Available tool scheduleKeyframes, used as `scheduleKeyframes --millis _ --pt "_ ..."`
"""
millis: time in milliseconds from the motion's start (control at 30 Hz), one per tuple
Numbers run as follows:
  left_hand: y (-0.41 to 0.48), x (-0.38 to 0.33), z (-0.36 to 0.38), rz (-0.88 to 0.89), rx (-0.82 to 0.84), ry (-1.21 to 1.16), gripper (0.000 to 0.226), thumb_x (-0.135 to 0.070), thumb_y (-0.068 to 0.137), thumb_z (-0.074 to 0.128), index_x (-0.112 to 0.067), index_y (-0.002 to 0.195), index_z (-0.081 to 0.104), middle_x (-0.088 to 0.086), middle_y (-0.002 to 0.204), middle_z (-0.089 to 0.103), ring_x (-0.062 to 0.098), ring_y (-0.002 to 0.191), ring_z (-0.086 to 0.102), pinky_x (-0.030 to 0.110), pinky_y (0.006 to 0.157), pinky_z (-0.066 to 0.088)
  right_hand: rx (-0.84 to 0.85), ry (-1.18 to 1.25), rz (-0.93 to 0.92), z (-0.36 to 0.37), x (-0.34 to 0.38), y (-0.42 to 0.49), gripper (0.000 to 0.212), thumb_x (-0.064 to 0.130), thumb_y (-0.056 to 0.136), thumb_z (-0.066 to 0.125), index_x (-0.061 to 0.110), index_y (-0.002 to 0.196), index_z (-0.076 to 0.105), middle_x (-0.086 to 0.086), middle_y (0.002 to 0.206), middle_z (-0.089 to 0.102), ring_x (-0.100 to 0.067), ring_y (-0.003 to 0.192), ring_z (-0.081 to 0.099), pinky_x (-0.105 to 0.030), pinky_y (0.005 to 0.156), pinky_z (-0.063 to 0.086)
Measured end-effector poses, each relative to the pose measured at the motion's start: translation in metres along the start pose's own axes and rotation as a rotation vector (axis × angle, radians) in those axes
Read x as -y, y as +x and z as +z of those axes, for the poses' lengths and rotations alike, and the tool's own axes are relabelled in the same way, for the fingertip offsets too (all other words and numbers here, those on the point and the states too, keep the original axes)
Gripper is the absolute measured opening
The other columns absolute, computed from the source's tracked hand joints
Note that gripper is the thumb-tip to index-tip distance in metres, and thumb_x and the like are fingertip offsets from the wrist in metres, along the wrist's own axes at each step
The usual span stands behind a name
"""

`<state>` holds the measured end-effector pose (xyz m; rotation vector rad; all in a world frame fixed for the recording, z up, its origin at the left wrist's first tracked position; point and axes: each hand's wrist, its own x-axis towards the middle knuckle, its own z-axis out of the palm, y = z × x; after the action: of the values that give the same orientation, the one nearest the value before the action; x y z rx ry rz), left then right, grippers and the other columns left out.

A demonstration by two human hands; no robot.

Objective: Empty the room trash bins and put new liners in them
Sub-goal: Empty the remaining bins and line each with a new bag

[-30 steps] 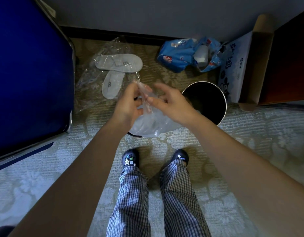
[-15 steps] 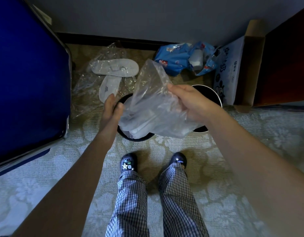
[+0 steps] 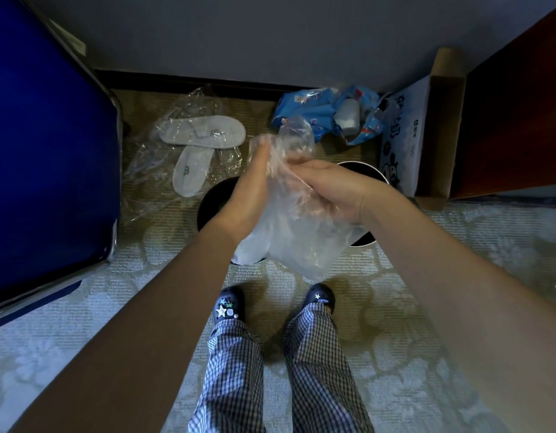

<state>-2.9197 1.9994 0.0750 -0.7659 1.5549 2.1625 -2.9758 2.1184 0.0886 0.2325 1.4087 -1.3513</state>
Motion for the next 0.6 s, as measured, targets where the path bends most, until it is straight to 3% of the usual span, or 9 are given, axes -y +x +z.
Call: scheduleKeyframes --millis 133,200,300,367,433,500,533,600 --pt "-0.008 0.011 0.007 -0.010 0.071 -0.150 0.057 -0.057 0.096 0.019 -0.022 0.112 0.060 -0.004 0.098 0.073 0.009 0.099 0.066 0.030 0.095 0.049 -0.051 -0.130 -0.034 0.003 0.001 0.004 0.025 0.024 0.097 0.052 0.020 0.075 0.065 0.005 0.062 0.067 -0.010 0.059 0.062 -0.024 0.059 0.052" --pt "-0.009 0.024 0.004 -0.057 0.066 -0.070 0.062 -0.071 0.084 0.042 -0.024 0.123 0.057 -0.002 0.114 0.069 0.012 0.112 0.061 0.038 0.106 0.040 -0.084 -0.191 -0.154 0.002 0.002 0.006 0.030 0.019 0.097 0.052 0.021 0.068 0.062 0.007 0.058 0.061 -0.008 0.056 0.057 -0.022 0.056 0.046" --pt "-0.015 0.033 0.001 -0.119 0.132 0.109 0.084 -0.078 0.048 0.070 -0.032 0.118 0.058 -0.003 0.119 0.065 0.015 0.117 0.057 0.044 0.108 0.038 -0.204 -0.345 -0.355 0.006 0.003 0.015 0.027 0.010 0.095 0.052 0.018 0.069 0.055 0.002 0.062 0.051 -0.008 0.059 0.046 -0.022 0.059 0.038" --pt "-0.016 0.034 0.002 -0.128 0.227 0.272 0.073 -0.067 0.054 0.076 -0.027 0.113 0.063 -0.004 0.113 0.068 0.011 0.112 0.060 0.039 0.104 0.042 -0.306 -0.427 -0.463 0.010 0.002 0.022 0.027 0.008 0.094 0.051 0.018 0.070 0.053 0.001 0.065 0.050 -0.008 0.061 0.045 -0.020 0.059 0.037" --pt "-0.017 0.031 0.004 -0.076 0.283 0.335 0.037 -0.034 0.076 0.076 -0.016 0.107 0.065 -0.001 0.102 0.070 0.003 0.099 0.063 0.027 0.098 0.046 -0.399 -0.501 -0.557 0.010 0.000 0.027 0.027 0.008 0.094 0.051 0.021 0.070 0.054 0.004 0.066 0.051 -0.006 0.063 0.046 -0.022 0.065 0.039" --pt "-0.018 0.026 0.006 -0.024 0.214 0.302 0.006 -0.005 0.088 0.062 -0.008 0.093 0.060 0.005 0.084 0.064 -0.006 0.070 0.061 0.012 0.076 0.049 -0.490 -0.509 -0.590 0.006 -0.001 0.025 0.025 0.013 0.095 0.048 0.021 0.073 0.055 0.008 0.066 0.052 -0.003 0.064 0.048 -0.024 0.067 0.040" --pt "-0.017 0.024 0.005 -0.021 0.140 0.278 0.009 0.000 0.091 0.056 -0.007 0.086 0.057 0.005 0.077 0.059 -0.006 0.060 0.057 0.008 0.066 0.046 -0.507 -0.465 -0.583 0.001 -0.002 0.021 0.023 0.016 0.097 0.047 0.019 0.077 0.057 0.008 0.067 0.052 -0.003 0.065 0.049 -0.024 0.068 0.040" --pt "-0.013 0.025 0.000 -0.035 -0.037 0.209 0.018 -0.004 0.094 0.052 -0.011 0.078 0.057 0.001 0.070 0.058 0.000 0.059 0.056 0.014 0.064 0.045 -0.436 -0.336 -0.500 -0.014 -0.009 0.008 0.023 0.030 0.099 0.045 0.015 0.092 0.060 0.003 0.078 0.058 -0.006 0.077 0.054 -0.024 0.078 0.041"
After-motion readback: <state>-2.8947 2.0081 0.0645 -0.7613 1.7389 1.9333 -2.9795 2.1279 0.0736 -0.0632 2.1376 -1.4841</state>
